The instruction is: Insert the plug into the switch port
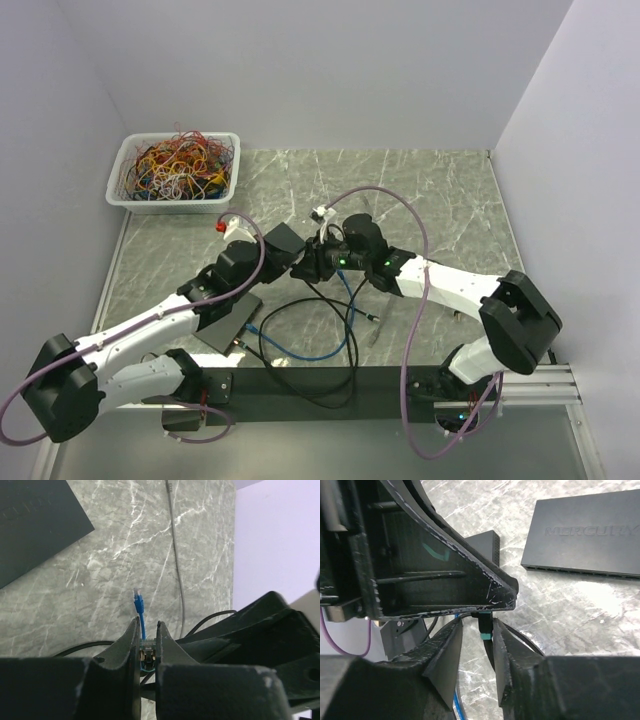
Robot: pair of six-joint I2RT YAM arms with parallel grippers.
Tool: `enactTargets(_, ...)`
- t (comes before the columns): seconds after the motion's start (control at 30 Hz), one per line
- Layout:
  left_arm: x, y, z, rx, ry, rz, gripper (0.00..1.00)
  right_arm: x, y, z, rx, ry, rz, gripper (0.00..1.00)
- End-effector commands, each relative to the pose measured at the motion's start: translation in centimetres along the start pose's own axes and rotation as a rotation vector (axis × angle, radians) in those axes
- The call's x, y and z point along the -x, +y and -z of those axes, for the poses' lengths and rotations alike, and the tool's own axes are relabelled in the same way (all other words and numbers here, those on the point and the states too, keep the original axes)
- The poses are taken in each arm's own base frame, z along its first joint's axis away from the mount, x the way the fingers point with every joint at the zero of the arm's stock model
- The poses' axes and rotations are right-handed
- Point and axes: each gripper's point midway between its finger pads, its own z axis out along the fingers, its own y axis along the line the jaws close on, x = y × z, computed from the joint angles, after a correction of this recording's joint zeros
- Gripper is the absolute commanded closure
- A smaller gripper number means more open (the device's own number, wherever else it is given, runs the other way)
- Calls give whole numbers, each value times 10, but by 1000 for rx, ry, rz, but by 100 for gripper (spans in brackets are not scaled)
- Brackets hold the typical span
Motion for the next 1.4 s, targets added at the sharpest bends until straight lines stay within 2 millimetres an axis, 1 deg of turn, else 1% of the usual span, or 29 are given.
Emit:
enactTargets(0.0,15,-27,10,-71,-40,33,99,19,14,-6,35,-39,48,62)
enactTargets(0.1,17,-30,12,-81,-45,32,100,16,14,-7,34,-35,48,66)
enactTargets(0.17,17,-31,12,-83,-44,32,100,16,13,-8,31,-34,45,70)
enactTargets(0.2,18,-31,13,-86,-47,34,99,17,13,-7,31,-39,48,74)
enactTargets(0.23,18,-31,13,-85,-47,33,99,16,12,-7,28,-39,44,80)
enactTargets(0.33,17,-29,13,-77,-47,33,99,21,16,-5,39,-61,41,91)
enactTargets(0.47,16,-30,15,-95,-40,26,99,26,23,-3,71,-87,39,99)
enactTargets(0.53,17,-38,18,-141,-45,20,99,24,25,-3,84,-88,28,100)
enactTargets(0.57,18,-41,20,-163,-48,-1,92,26,31,-2,119,-92,28,100)
enactTargets(0.6,17,-43,23,-186,-47,-7,87,26,27,1,126,-97,15,100)
enactTargets(0.63,20,-45,25,-202,-59,-13,81,25,26,2,145,-96,-17,100)
enactTargets(0.67,22,-45,27,-208,-71,-29,59,32,32,5,190,-124,-13,100)
enactTargets(0.7,26,-43,32,-211,-97,-33,49,25,35,9,241,-104,-30,100)
enactTargets(0.73,30,-41,33,-208,-120,-48,42,26,31,12,263,-100,-71,100)
enactTargets(0.77,34,-43,37,-220,-141,-56,35,33,36,15,303,-124,-58,100)
enactTargets(0.8,38,-43,42,-239,-162,-62,33,29,41,19,352,-102,-63,100)
enactTargets(0.83,41,-44,45,-250,-181,-72,32,29,41,21,370,-95,-87,100)
enactTargets(0.87,48,-54,54,-304,-212,-86,30,34,47,23,399,-102,-76,100)
enactTargets(0.9,47,-53,56,-320,-219,-97,30,34,50,24,421,-94,-76,100)
enactTargets(0.93,48,-57,59,-345,-227,-114,31,32,56,26,458,-71,-89,100)
enactTargets(1.0,53,-66,67,-398,-254,-116,34,37,65,30,511,-70,-76,100)
enactTargets(1.03,53,-65,68,-404,-260,-120,36,33,70,32,551,-37,-102,100)
enactTargets(1.07,53,-67,70,-418,-260,-127,42,37,74,33,580,-43,-88,100)
enactTargets(1.13,54,-70,73,-447,-272,-120,44,32,75,31,611,-2,-129,100)
enactTargets(1.17,53,-70,74,-456,-272,-119,47,35,76,31,627,-12,-118,100)
enactTargets(1.23,52,-71,74,-471,-271,-111,49,32,76,29,639,2,-155,100)
enactTargets(1.27,52,-72,74,-473,-269,-112,50,34,77,30,652,-13,-144,100)
enactTargets(1.33,50,-71,73,-473,-259,-111,52,32,77,29,659,-7,-172,100)
enactTargets(1.37,49,-71,72,-473,-255,-112,53,34,78,31,672,-18,-159,100)
